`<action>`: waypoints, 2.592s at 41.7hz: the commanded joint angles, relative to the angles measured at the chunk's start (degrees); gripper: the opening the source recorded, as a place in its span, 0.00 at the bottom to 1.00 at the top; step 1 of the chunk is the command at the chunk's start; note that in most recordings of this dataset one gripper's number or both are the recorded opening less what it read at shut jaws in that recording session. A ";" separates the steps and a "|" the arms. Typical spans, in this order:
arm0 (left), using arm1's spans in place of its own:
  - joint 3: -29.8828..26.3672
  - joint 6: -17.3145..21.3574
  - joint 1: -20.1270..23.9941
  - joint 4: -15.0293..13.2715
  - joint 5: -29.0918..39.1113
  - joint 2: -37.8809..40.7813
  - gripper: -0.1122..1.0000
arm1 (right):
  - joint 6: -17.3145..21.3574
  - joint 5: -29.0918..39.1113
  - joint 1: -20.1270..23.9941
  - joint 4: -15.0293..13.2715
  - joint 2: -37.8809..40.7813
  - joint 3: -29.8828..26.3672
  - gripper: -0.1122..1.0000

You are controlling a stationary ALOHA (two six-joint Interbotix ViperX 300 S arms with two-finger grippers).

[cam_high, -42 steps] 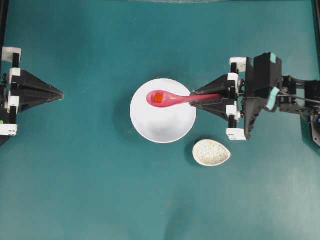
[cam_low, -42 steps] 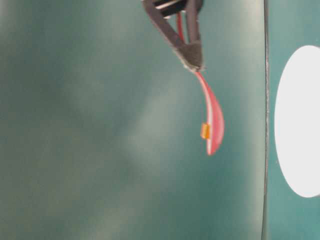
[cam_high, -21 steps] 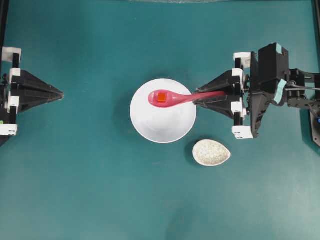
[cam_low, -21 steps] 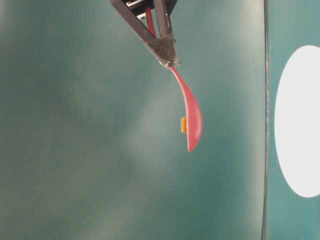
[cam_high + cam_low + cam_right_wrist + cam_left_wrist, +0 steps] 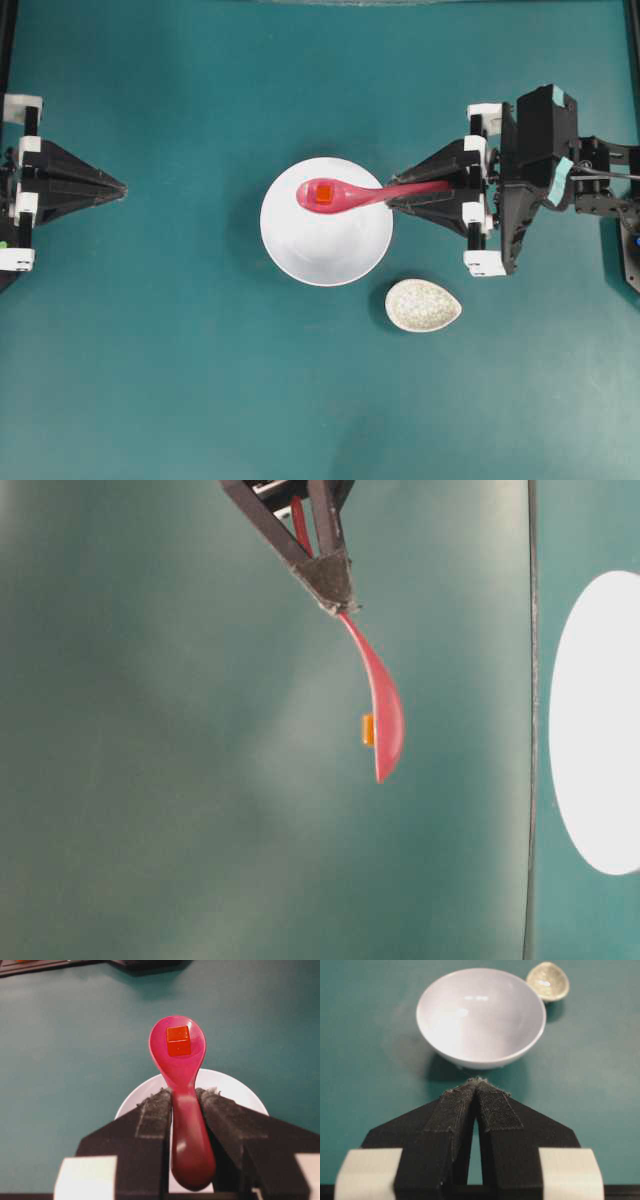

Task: Grip the spoon and scoop the red block from the bowl with right arm.

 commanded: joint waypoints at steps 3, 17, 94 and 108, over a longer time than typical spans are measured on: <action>-0.79 0.00 0.09 0.18 -0.26 0.18 0.10 | -0.18 -0.26 -0.09 -0.18 -0.88 -1.41 0.32; -0.70 -0.09 0.09 0.18 0.70 0.09 0.10 | -0.18 -0.44 -0.09 -0.18 -0.88 -1.41 0.32; -0.79 -0.09 0.09 0.18 1.32 -1.05 0.10 | -0.18 -1.23 -0.09 -0.18 0.26 -1.58 0.32; -0.79 -0.09 0.09 0.18 1.32 -0.70 0.10 | -0.18 -1.23 -0.09 -0.18 0.18 -1.49 0.32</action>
